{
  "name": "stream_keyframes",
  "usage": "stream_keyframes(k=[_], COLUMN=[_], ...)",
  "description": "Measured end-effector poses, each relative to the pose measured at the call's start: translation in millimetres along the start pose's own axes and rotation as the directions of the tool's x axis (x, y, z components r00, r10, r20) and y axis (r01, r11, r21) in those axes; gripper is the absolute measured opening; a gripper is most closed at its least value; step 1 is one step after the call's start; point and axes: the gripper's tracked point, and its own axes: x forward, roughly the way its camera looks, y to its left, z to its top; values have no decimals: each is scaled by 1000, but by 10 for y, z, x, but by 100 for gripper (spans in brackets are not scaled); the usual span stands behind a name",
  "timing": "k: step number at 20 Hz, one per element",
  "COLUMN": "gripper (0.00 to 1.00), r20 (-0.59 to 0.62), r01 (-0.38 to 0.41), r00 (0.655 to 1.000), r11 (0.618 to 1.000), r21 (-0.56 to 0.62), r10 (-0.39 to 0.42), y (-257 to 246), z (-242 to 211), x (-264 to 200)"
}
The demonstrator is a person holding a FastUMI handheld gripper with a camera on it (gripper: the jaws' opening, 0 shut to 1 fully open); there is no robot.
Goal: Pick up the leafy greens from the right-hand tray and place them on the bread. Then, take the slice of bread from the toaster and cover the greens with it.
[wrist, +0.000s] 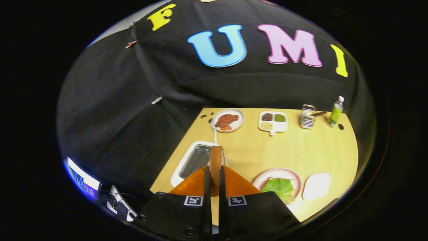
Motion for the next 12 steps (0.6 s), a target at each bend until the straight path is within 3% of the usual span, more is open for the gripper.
stream_keyframes(k=[6,9,12], gripper=[12,12,12], r20=[-20,-40,-41], r01=[176,179,121], r00=[984,984,992], r11=[982,978,976], r21=[62,105,180], r10=[-175,-176,-116], y=[-1099,-1280,-1229], z=[-501,-711,-839], x=[-23,176,372])
